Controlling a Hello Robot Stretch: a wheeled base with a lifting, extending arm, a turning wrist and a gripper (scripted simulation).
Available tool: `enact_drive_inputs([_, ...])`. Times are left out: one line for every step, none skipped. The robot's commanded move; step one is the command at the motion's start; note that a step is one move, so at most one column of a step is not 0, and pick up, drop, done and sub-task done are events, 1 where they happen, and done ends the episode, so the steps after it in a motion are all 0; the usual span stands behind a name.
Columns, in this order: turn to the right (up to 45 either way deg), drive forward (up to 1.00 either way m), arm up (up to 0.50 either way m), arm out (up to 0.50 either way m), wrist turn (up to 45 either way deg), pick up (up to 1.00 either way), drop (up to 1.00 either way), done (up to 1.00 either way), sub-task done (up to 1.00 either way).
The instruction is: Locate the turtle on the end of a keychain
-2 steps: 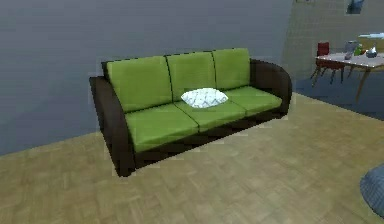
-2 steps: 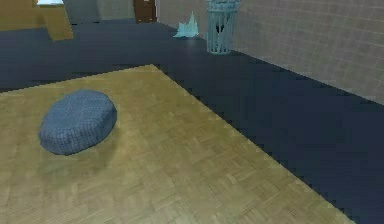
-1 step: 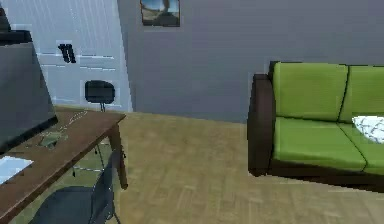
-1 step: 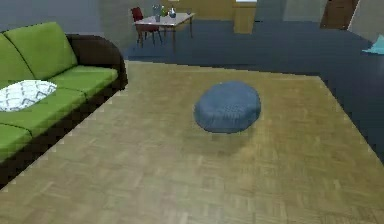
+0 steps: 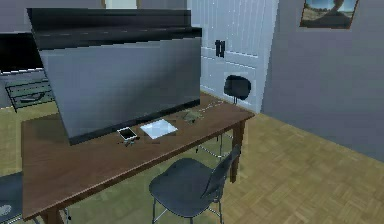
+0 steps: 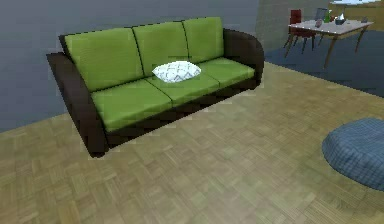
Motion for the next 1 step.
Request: enact_drive_inputs([0.0, 0.0, 0.0, 0.0, 0.0, 0.0, 0.0, 1.0, 0.0])
